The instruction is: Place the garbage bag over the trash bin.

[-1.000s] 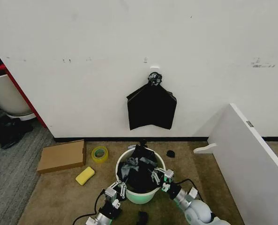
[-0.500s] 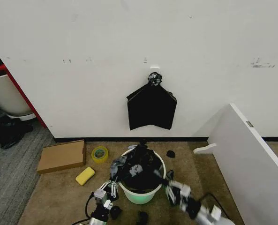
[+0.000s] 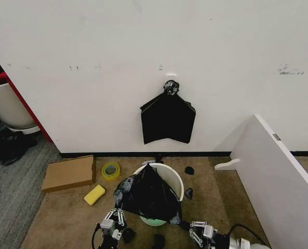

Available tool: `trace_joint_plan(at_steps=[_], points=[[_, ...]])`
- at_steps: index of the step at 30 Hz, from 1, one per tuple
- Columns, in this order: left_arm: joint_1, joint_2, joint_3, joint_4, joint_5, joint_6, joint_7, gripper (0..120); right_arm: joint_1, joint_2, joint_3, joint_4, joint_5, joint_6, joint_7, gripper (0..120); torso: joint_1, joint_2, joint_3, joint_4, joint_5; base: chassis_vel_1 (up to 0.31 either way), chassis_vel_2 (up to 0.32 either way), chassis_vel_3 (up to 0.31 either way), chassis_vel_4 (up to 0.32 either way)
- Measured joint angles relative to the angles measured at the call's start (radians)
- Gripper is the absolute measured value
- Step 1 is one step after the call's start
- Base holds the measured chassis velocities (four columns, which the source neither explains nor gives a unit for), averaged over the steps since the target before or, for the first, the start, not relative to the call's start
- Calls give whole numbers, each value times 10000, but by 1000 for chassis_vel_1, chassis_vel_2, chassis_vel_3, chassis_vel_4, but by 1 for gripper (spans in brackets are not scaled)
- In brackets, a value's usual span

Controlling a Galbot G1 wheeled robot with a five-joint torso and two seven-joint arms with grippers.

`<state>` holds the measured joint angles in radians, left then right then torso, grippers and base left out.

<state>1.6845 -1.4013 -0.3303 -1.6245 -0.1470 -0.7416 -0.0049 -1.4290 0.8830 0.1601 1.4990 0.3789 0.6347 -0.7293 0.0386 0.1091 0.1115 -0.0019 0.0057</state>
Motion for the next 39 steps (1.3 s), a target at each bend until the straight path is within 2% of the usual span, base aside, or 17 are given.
trace_joint_plan(at_steps=[8,15,18,27,33,39], points=[[-124,-70,2,6,19,24,46,0,275,137,-11,-357,506,113,-261,0,0,-7,2,0,-25,0,0,0,0],[79,113,-61,0,52,-91,671,0,172,-186,-127,477,1587,58,-1110,0,1,-7,0,-10,-35,0,0,0,0],[268,173,-87,-137,126,-142,692,0,65,-301,-275,817,2145,18,-1357,0,1,-9,2,-2,-35,0,0,0,0],[763,-83,-92,-210,936,-684,-347,0,20,-705,-599,835,3558,99,-1099,0,1,-6,1,-3,-15,0,0,0,0],[846,-239,31,-213,1264,-806,-663,0,188,-808,-601,280,3436,505,-648,0,0,-4,2,3,-10,0,0,0,0],[846,-257,79,-215,1640,-806,-751,0,368,-554,-603,-501,2957,753,-582,0,0,-7,3,2,-12,0,0,0,0]])
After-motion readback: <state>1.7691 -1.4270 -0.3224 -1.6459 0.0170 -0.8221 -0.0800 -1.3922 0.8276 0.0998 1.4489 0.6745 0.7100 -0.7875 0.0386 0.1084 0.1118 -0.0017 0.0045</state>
